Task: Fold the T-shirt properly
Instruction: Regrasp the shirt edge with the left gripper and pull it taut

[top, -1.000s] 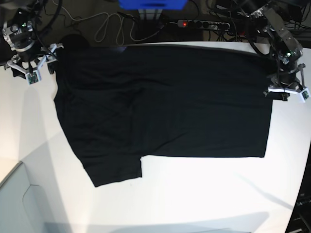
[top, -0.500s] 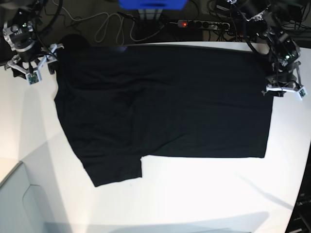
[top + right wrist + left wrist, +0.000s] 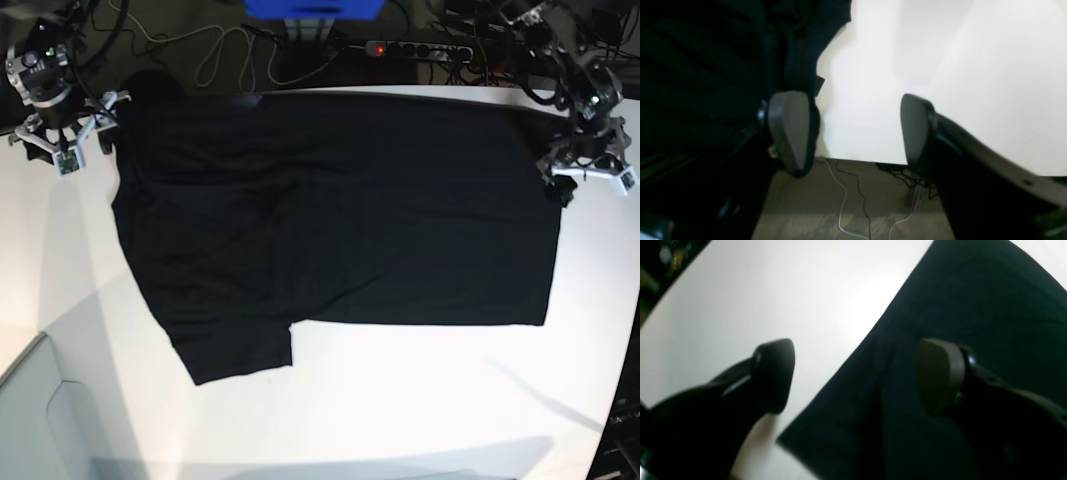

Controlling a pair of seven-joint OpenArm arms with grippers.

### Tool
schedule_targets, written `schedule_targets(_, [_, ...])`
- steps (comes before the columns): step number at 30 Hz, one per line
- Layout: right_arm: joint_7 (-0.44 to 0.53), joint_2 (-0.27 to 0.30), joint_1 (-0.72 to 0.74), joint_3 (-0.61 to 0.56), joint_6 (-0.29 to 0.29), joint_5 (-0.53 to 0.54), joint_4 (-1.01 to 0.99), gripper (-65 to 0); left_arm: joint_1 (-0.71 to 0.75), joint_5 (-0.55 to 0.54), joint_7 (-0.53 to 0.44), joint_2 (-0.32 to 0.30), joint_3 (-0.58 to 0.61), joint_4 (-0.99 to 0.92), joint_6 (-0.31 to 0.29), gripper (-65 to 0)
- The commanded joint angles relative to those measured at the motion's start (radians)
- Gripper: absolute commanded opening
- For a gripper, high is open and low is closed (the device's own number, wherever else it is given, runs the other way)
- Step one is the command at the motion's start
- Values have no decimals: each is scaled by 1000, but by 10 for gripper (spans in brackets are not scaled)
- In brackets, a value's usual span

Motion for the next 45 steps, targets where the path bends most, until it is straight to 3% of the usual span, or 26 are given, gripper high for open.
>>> schedule_targets(1, [19,11,1,5,8,7,14,-228,22,-28,-14,-20,-4,20,-1,-106])
schedule_targets(5, [19,11,1,5,8,7,14,-228,83,-94,-24,-17,-4,-28,-1,-106])
schedule_targets(14, [19,11,1,5,8,9,14,-227,95,-95,-17,-14,-92,-161,-1,-106])
schedule_targets(45, [19,12,27,7,8,10,14,-227,233,-105,-13,-13,-97,-154,-1,-106])
